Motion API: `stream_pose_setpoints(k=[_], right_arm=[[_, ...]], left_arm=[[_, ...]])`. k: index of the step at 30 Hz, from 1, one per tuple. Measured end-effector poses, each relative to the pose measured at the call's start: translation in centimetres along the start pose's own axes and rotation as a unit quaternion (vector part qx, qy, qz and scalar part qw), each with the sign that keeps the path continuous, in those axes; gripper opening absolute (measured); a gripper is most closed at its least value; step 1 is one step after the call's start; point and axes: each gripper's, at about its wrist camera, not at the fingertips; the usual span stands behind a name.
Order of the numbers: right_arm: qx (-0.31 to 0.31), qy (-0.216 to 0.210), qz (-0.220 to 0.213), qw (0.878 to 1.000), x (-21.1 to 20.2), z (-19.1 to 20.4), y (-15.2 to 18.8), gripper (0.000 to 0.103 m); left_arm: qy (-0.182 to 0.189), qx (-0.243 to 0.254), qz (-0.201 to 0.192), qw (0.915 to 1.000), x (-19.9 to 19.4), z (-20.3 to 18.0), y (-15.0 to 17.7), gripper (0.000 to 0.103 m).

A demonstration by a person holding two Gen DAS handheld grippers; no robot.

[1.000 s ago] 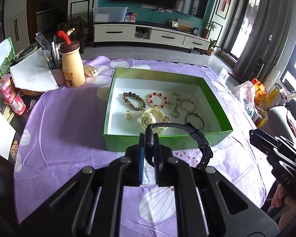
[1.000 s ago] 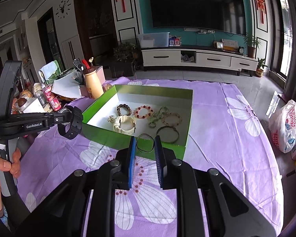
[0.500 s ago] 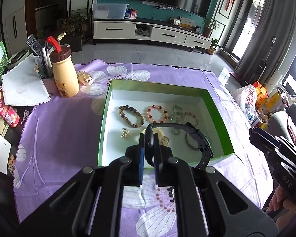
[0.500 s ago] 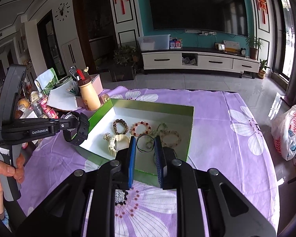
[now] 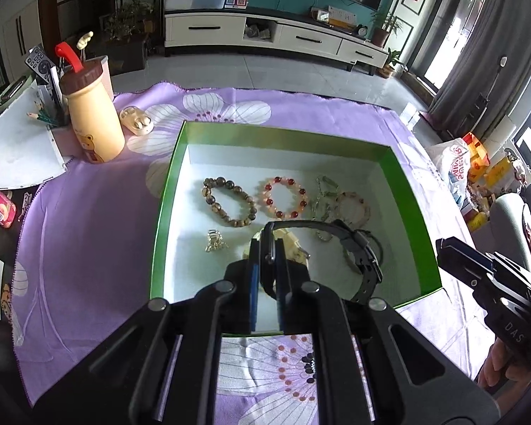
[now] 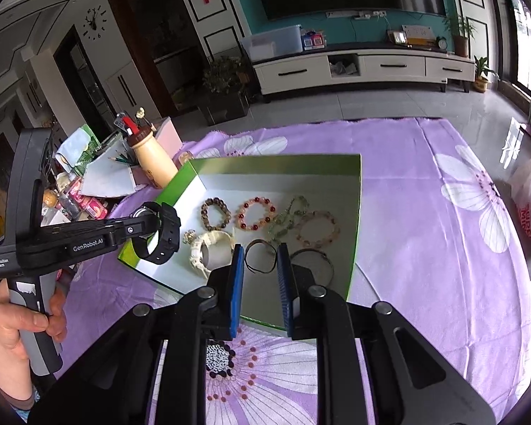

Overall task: Organize jewelry
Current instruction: 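Carry the black band and dark ring with both tools over the box, then lower the black band and ring with both tools into the box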

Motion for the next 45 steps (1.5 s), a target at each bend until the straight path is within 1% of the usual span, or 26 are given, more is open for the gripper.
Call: stream_pose_setpoints(k=[6, 12, 16, 19, 23, 29, 41, 45], right_arm=[[-0.003, 0.003, 0.013, 1.0, 1.2, -0.3, 0.2, 0.019], [-0.004, 0.008, 0.026, 1.0, 2.5, -0.5, 0.3, 0.019], [-0.004, 0.006, 0.031, 0.999, 2.9, -0.7, 0.4, 0.019], [-0.015, 0.01, 0.036, 0.999, 3.4, -0.5, 0.4, 0.019], [-0.02, 0.011, 0.041, 0.999, 4.0, -0.3, 0.3, 0.019], [-0.027, 0.012, 0.05, 0.998, 5.0, -0.3, 0.1, 0.019], [-0.029, 0.016, 0.069, 0.997, 6.6, -0.4, -0.3, 0.019], [-0.034, 0.021, 0.082, 0.996, 7.2, -0.3, -0.3, 0.019]], left_arm=[[-0.023, 0.015, 0.011, 0.9996, 1.1, 0.5, -0.1, 0.008], [-0.025, 0.027, 0.017, 0.9992, 2.1, -0.4, -0.7, 0.008], [-0.03, 0.014, 0.018, 0.9993, 2.6, -0.2, -1.4, 0.008], [-0.045, 0.002, 0.016, 0.9989, 3.0, 0.5, -1.9, 0.008], [-0.07, -0.002, 0.022, 0.9973, 4.0, 1.4, -2.5, 0.008], [-0.074, -0.014, 0.034, 0.9966, 5.5, 2.0, -2.9, 0.008], [-0.091, 0.0, 0.048, 0.9947, 7.3, 1.7, -3.2, 0.008], [-0.093, 0.003, 0.051, 0.9944, 7.6, 1.6, -3.4, 0.008]])
Point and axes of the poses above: each gripper's, at about its wrist camera, not at the fingertips, and x roughly the way its jaws point, z to its left, y to its underside, and after that the axes turned 5 degrees about -z, right-handed
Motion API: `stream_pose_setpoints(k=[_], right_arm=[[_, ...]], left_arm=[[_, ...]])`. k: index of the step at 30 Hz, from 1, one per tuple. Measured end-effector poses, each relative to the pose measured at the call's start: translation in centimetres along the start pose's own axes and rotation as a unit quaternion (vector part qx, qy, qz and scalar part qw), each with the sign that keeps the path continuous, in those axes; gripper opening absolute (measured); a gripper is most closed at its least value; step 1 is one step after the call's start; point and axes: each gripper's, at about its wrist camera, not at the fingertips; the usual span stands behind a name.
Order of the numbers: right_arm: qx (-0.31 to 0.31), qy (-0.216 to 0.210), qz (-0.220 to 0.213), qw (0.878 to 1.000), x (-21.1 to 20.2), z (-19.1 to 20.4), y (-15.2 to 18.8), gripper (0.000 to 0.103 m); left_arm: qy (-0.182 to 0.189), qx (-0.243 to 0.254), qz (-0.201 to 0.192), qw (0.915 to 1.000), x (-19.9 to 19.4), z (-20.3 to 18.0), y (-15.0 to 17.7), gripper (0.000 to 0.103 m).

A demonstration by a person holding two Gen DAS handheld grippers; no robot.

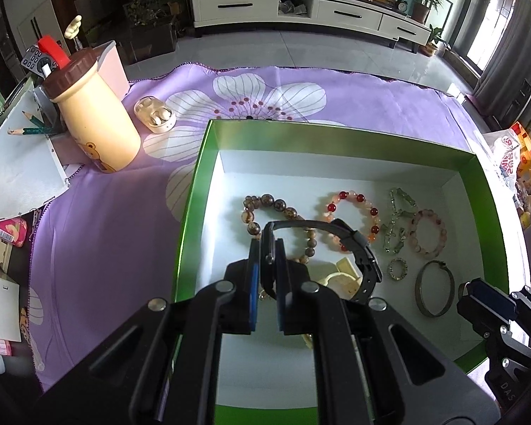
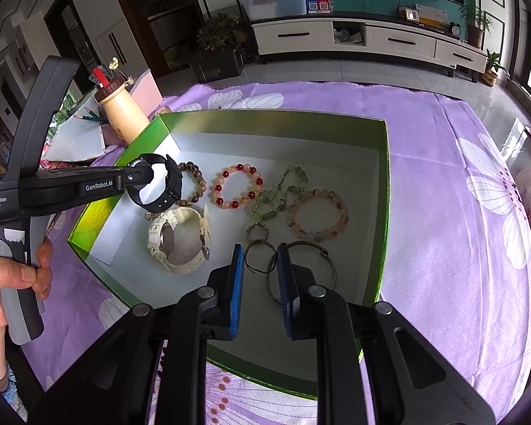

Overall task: Organize jewelry
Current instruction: 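Lower the black band and ring with both tools into the box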

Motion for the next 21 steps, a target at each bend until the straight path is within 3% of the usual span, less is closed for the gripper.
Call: stream_pose_setpoints(k=[21], right_arm=[[-0.001, 0.009, 0.027, 1.0, 1.8, 0.4, -0.4, 0.019]], left_arm=[[-0.016, 0.021, 0.012, 0.9996, 1.4, -0.6, 0.1, 0.008]])
Point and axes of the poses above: each gripper's, at about its wrist camera, not at the fingertips, and x roughly the way its jaws point, z to its left, y to its underside, and after that the axes turned 5 degrees about -z, right-handed
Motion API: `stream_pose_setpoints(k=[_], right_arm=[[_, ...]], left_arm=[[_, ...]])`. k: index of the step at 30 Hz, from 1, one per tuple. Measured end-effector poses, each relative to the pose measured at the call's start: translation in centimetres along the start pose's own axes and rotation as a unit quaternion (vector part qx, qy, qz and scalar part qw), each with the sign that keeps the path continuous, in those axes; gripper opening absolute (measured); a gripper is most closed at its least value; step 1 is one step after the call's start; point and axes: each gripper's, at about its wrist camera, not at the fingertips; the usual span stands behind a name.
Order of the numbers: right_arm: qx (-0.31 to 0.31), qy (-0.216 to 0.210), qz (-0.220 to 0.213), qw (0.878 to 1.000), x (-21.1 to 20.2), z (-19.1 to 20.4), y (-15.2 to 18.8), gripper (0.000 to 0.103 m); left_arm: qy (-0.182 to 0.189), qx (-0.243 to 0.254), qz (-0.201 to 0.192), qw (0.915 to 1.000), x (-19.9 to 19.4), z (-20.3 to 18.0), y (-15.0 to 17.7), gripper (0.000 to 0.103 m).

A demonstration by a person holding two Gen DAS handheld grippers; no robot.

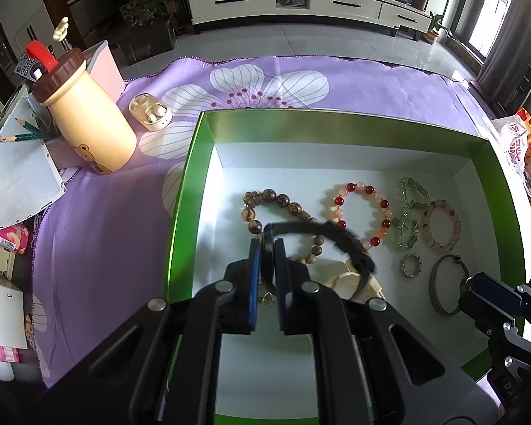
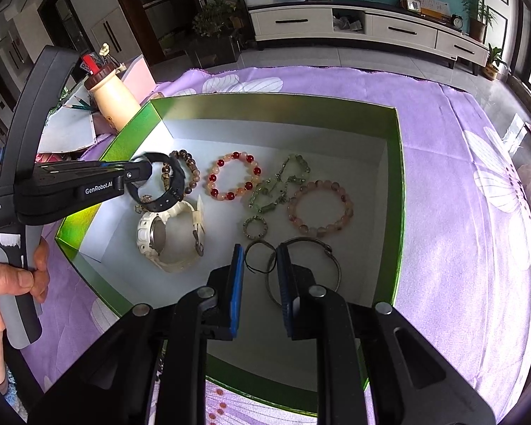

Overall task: Organize jewelry
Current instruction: 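Lower the black band and ring with both tools into the box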

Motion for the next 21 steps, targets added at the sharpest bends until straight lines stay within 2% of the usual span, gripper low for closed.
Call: stream_pose_setpoints(k=[21], right_arm=[[0.006, -0.001, 0.001, 1.0, 0.32, -0.12, 0.08, 0.019]], left_arm=[[-0.002, 0.015, -0.01, 0.9998, -0.83, -0.66, -0.12, 0.008]])
Point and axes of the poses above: each gripper's, at about its wrist camera, not at the fingertips, and x roughly the way its jaws point, z to its left, y to its underside, and after that the axes turned 5 degrees about -z, right-handed
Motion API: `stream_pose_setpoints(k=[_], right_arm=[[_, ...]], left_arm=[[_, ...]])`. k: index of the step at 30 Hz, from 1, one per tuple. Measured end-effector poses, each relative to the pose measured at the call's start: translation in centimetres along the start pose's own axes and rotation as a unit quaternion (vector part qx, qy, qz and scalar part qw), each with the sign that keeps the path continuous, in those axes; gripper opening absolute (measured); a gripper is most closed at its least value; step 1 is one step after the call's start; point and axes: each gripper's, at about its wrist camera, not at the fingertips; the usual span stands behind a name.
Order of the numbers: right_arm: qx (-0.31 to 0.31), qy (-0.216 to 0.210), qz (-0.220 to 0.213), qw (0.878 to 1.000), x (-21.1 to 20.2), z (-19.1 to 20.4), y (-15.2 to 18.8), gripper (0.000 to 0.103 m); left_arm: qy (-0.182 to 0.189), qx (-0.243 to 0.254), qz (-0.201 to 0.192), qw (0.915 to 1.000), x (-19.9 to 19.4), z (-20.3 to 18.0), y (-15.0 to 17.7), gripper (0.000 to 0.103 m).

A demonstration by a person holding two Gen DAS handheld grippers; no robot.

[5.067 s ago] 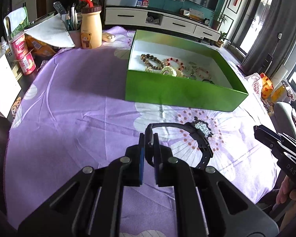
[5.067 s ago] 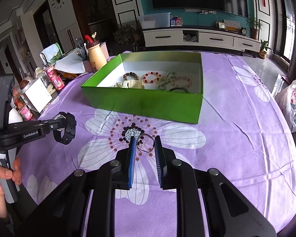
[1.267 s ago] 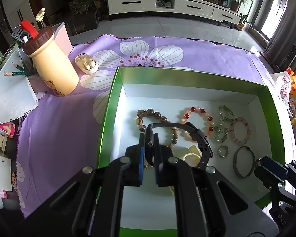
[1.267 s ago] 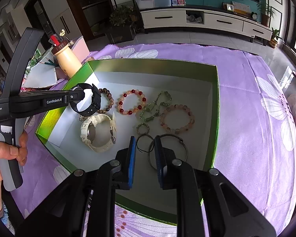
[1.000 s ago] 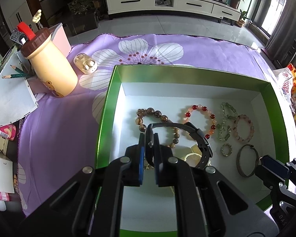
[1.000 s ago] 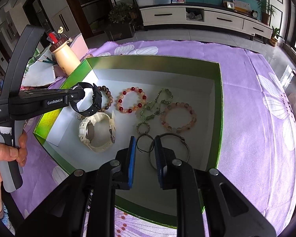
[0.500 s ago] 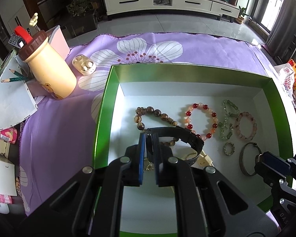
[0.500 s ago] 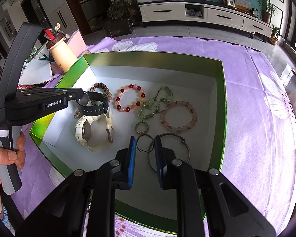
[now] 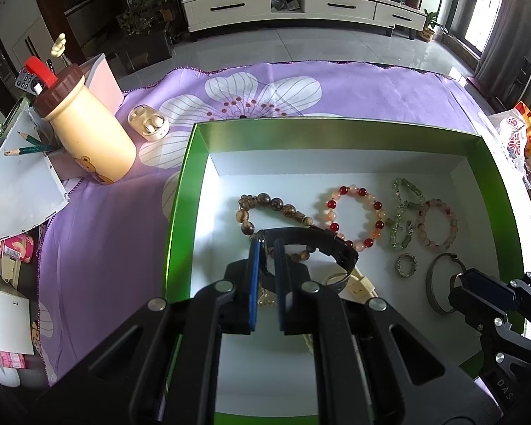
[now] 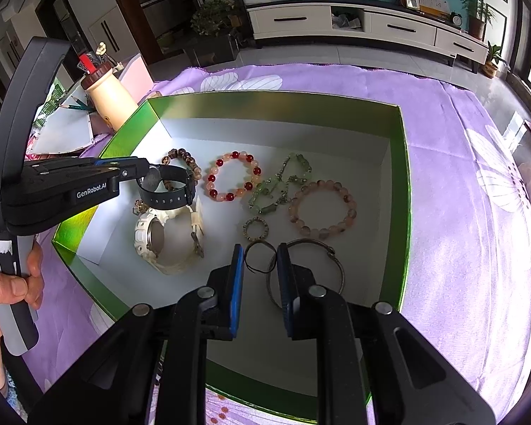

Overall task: Organize jewelry
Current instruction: 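Lower the black band and ring with both tools into the box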

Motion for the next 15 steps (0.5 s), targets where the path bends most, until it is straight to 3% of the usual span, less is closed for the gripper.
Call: stream_pose_setpoints(k=[15], right_arm=[[0.01, -0.002, 0.005, 1.0, 0.06, -0.08, -0.13, 0.019]], left_arm=[[0.005, 0.011, -0.009, 0.9999, -0.98, -0.87, 0.21, 0.008]])
Point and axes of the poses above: each gripper's, at about its wrist camera, not at the fingertips, and x roughly the way its jaws point, z to its left, y to its underside, and after that the axes turned 5 degrees about -z, right-handed
